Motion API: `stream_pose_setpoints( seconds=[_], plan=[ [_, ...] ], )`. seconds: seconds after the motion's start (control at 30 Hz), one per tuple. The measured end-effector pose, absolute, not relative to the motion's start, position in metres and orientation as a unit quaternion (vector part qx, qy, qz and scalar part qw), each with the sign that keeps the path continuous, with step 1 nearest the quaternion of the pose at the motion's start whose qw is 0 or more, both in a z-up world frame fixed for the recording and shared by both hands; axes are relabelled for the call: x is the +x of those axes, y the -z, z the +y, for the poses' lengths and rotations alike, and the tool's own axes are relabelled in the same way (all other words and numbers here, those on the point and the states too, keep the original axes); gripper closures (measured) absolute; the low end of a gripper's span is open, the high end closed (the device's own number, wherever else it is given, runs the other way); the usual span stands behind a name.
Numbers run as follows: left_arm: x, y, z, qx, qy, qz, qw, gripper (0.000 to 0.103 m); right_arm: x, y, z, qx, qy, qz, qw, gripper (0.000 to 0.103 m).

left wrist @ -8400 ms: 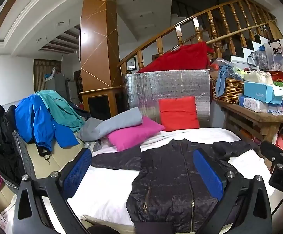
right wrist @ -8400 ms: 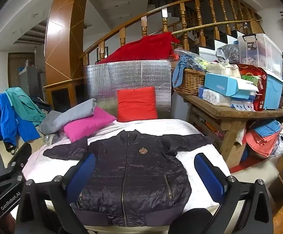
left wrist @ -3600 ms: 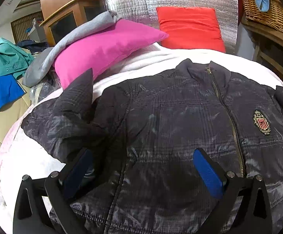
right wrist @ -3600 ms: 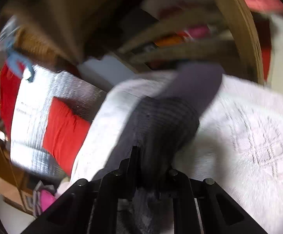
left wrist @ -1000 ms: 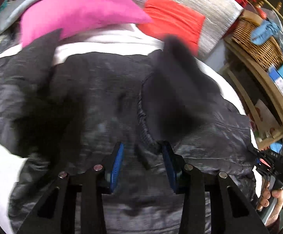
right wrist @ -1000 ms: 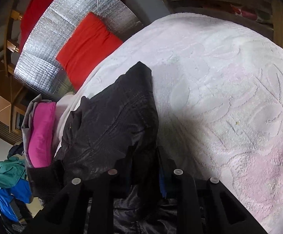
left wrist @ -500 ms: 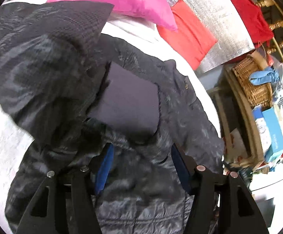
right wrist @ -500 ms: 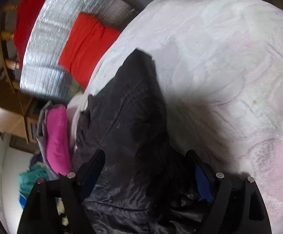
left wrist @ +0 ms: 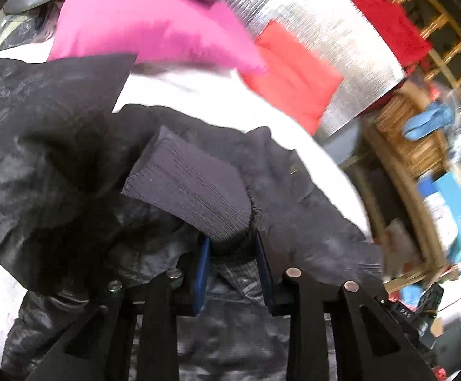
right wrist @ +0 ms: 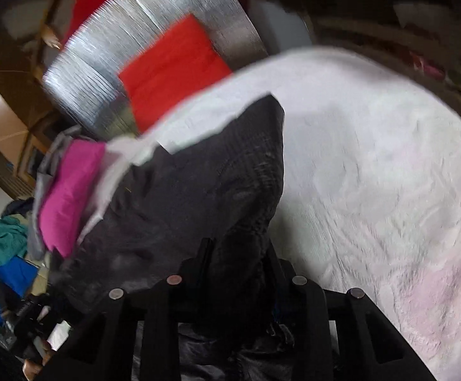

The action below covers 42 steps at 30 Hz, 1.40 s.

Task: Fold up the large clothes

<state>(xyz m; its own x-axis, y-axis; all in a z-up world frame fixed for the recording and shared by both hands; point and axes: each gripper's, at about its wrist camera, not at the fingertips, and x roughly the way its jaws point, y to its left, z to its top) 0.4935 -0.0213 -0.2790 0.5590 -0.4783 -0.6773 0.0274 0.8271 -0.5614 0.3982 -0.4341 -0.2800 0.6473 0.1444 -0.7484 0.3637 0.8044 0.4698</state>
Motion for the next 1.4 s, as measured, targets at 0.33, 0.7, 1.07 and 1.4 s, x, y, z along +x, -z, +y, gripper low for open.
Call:
stream_pose_setpoints(
  seconds=[0.33, 0.7, 1.07, 1.4],
  plan=[
    [0.496, 0.284, -0.025, -0.235, 0.127, 0.497, 0.826, 0.072, 0.384, 0.276, -0.469, 0.358, 0.108, 0.432, 0.821, 0.022],
    [0.446, 0.222, 0.082, -0.255, 0.096, 0.384, 0.882, 0.041, 0.353, 0.211, -0.423, 0.317, 0.077, 0.309, 0.893, 0.025],
    [0.477, 0.3, 0.218, -0.454, -0.024, 0.404, 0.794, 0.032, 0.401, 0.254, -0.34, 0.286, 0.007, 0.416, 0.863, 0.051],
    [0.501, 0.333, 0.244, -0.535, -0.032, 0.356, 0.766, 0.033, 0.404, 0.261, -0.349, 0.308, -0.007, 0.428, 0.85, 0.051]
  ],
)
